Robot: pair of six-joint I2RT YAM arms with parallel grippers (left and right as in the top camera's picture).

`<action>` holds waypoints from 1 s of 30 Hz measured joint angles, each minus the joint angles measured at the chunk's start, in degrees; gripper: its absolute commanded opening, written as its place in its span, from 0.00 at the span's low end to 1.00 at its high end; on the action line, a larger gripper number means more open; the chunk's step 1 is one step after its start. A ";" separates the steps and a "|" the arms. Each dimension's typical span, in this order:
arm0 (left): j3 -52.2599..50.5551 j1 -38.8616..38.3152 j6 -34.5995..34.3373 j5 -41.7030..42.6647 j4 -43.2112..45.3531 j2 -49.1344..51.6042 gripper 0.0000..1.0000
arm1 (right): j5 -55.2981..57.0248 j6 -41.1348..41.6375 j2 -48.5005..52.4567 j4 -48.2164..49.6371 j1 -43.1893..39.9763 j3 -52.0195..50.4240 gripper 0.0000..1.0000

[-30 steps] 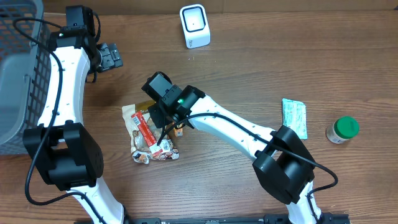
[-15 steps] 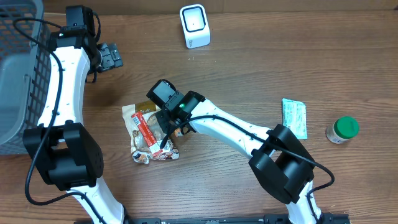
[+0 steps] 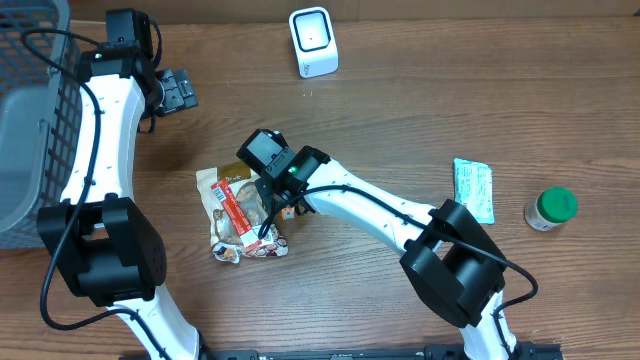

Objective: Scan the item barcode
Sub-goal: 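Lower the right gripper and grasp the orange Kleenex tissue pack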

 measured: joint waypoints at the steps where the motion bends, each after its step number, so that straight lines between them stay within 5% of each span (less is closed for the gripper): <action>1: 0.00 0.00 0.00 0.02 0.00 0.00 1.00 | 0.37 0.00 0.00 -0.02 0.00 0.00 0.15; 15: 0.00 0.00 0.00 0.02 0.00 0.00 1.00 | 9.20 0.11 0.00 -3.50 0.00 0.00 0.22; 19: 0.00 0.00 0.00 0.00 0.00 0.00 1.00 | 10.49 0.83 0.00 -2.23 0.00 0.00 0.31; 23: 0.00 0.00 0.00 0.02 -0.02 0.00 1.00 | 8.92 2.43 0.00 0.66 0.00 0.00 0.68; 24: 0.00 0.00 0.00 0.02 -0.02 0.00 1.00 | 8.48 2.64 0.00 0.98 0.00 0.00 1.00; 28: 0.00 0.00 0.00 0.00 0.00 0.00 1.00 | 7.23 2.78 0.02 2.47 0.00 0.00 1.00; 30: 0.00 0.00 0.00 0.02 0.00 0.00 1.00 | 6.34 2.84 0.02 3.67 0.00 0.00 0.69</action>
